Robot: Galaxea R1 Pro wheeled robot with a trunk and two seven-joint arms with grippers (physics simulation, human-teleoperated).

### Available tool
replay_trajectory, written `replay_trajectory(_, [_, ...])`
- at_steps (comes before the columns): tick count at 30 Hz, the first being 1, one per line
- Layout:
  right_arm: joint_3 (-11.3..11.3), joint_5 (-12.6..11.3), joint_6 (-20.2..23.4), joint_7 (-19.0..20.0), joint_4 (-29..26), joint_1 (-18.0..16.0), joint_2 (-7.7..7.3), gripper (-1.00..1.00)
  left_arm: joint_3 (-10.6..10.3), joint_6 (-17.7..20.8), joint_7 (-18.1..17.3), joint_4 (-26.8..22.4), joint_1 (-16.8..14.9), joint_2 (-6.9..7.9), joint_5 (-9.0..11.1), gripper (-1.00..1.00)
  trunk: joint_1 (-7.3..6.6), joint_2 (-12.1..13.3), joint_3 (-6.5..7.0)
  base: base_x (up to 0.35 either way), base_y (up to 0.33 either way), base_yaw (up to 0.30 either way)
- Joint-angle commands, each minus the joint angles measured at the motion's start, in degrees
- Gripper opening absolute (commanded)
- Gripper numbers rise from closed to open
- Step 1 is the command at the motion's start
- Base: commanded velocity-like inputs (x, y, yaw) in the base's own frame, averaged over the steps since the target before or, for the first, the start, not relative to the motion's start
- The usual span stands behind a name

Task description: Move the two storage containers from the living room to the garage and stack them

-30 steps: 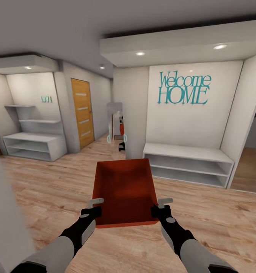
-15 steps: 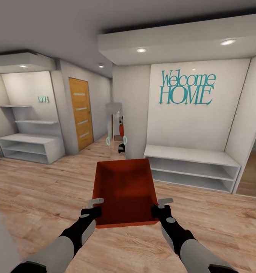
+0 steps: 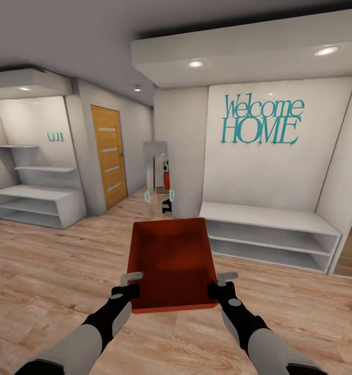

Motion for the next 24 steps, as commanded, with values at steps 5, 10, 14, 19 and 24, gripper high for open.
replay_trajectory(5, [-1.8, -4.0, -1.0, 0.1, -0.2, -0.1, 0.22, -1.0, 4.0, 0.2, 3.5, 0.0, 0.0, 0.34, 0.4, -1.0, 0.05, 0.0, -0.01, 0.322, 0.0, 0.0])
replay_trajectory(10, [-1.9, -4.0, -1.0, 0.2, -0.2, -0.1, 0.13, -1.0, 4.0, 0.2, 3.5, -0.1, 0.0, 0.34, 0.4, -1.0, 0.05, 0.0, -0.01, 0.322, 0.0, 0.0])
replay_trajectory(14, [-1.8, -4.0, -0.9, 0.1, -0.2, -0.1, 0.26, -1.0, 4.0, 0.2, 3.5, 0.0, 0.0, 0.34, 0.4, -1.0, 0.05, 0.0, -0.01, 0.323, 0.0, 0.134])
replay_trajectory(19, [-1.9, -4.0, -1.0, 0.1, -0.2, -0.1, 0.29, -1.0, 4.0, 0.2, 3.5, -0.1, 0.0, 0.34, 0.4, -1.0, 0.05, 0.0, -0.01, 0.322, 0.0, 0.273])
replay_trajectory(24, [-1.9, -4.0, -1.0, 0.1, -0.2, -0.1, 0.29, -1.0, 4.0, 0.2, 3.5, -0.1, 0.0, 0.34, 0.4, -1.0, 0.05, 0.0, -0.01, 0.322, 0.0, 0.298])
